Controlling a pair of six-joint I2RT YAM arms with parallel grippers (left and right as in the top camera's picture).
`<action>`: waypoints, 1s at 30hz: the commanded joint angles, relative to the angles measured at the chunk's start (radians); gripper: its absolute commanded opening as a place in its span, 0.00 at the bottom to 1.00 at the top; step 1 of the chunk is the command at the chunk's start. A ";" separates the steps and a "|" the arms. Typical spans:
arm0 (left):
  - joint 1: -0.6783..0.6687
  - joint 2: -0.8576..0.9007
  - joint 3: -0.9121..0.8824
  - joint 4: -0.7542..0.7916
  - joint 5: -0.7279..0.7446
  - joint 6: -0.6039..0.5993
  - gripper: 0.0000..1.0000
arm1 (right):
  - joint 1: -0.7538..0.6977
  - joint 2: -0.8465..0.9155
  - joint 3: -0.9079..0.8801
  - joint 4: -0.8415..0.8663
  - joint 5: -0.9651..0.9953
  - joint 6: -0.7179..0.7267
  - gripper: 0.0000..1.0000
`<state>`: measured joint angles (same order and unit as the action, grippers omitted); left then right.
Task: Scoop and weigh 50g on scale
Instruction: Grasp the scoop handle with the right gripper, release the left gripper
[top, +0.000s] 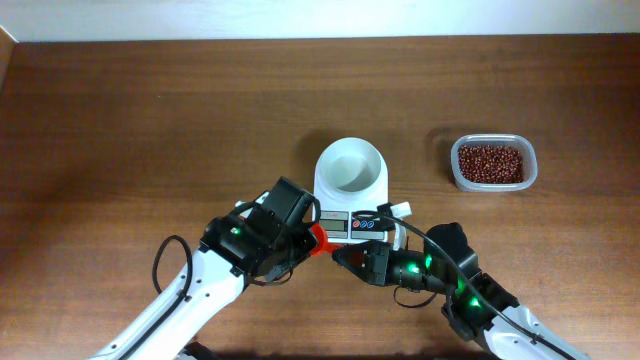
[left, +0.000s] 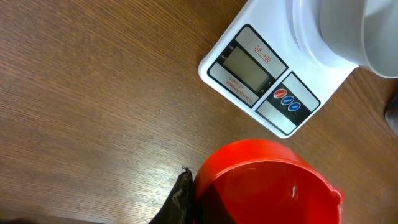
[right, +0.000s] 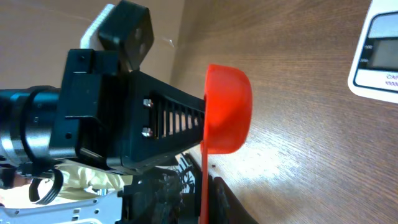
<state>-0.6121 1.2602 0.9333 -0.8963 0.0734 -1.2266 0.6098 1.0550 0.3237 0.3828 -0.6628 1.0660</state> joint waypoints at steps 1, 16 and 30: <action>-0.002 -0.010 0.002 -0.006 -0.010 0.016 0.00 | 0.007 0.001 0.018 0.018 -0.006 -0.010 0.18; -0.002 -0.010 0.002 -0.018 0.002 0.016 0.00 | 0.007 0.001 0.018 0.018 0.047 -0.010 0.18; -0.002 -0.010 0.002 -0.009 0.001 0.016 0.00 | 0.007 0.001 0.018 0.018 0.020 -0.010 0.17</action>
<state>-0.6121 1.2602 0.9333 -0.9028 0.0750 -1.2266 0.6098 1.0576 0.3237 0.3874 -0.6327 1.0664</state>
